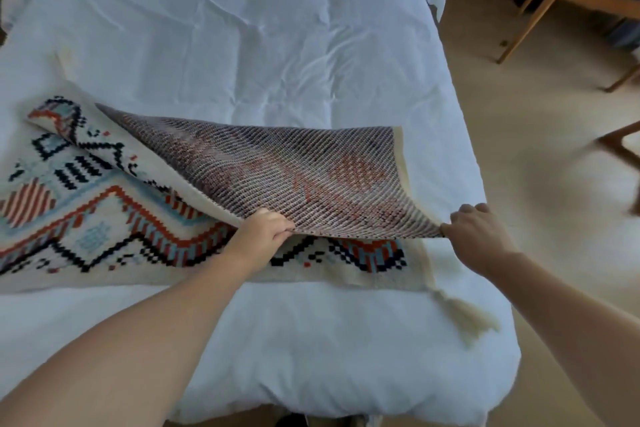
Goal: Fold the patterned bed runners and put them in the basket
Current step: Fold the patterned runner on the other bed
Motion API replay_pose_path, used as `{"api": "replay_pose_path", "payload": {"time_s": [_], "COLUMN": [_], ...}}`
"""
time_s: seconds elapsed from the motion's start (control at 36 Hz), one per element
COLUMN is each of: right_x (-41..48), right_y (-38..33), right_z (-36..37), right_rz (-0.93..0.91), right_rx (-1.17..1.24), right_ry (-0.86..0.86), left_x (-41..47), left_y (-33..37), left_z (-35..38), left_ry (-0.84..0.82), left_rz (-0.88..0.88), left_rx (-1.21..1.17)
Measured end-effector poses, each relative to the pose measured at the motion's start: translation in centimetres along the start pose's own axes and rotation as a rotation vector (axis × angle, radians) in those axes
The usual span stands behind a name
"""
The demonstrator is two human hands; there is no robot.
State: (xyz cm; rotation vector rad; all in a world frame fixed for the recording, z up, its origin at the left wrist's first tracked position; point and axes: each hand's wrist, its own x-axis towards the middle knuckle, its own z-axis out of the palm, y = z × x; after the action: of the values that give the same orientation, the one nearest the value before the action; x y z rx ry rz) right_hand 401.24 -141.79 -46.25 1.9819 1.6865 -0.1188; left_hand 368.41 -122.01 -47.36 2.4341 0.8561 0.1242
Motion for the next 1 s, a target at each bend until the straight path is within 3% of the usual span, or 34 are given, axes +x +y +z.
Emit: {"api": "replay_pose_path", "payload": {"time_s": [0.31, 0.47, 0.61, 0.81, 1.0], "right_x": [-3.6, -3.7, -4.7, -6.1, -8.2], "right_y": [-3.3, -6.4, -7.5, -8.5, -12.3], "right_z": [5.0, 7.8, 7.8, -0.1, -12.7], "right_rz": [-0.115, -0.152, -0.148, -0.089, -0.056], "right_rx": [0.026, 0.044, 0.044, 0.301, 0.823], "right_ry": [-0.04, -0.075, -0.126, -0.067, 0.131], "left_x": [-5.8, -6.7, -8.4, -13.4, -19.8], "left_y": [-0.1, -1.4, -0.5, 2.2, 4.3], "left_z": [6.0, 8.7, 9.4, 2.3, -7.4], "left_ry": [-0.038, -0.136, -0.121, -0.042, 0.176], "left_rz": [-0.103, -0.184, -0.237, -0.469, -0.59], "left_rx": [0.024, 0.27, 0.239, 0.018, -0.063]}}
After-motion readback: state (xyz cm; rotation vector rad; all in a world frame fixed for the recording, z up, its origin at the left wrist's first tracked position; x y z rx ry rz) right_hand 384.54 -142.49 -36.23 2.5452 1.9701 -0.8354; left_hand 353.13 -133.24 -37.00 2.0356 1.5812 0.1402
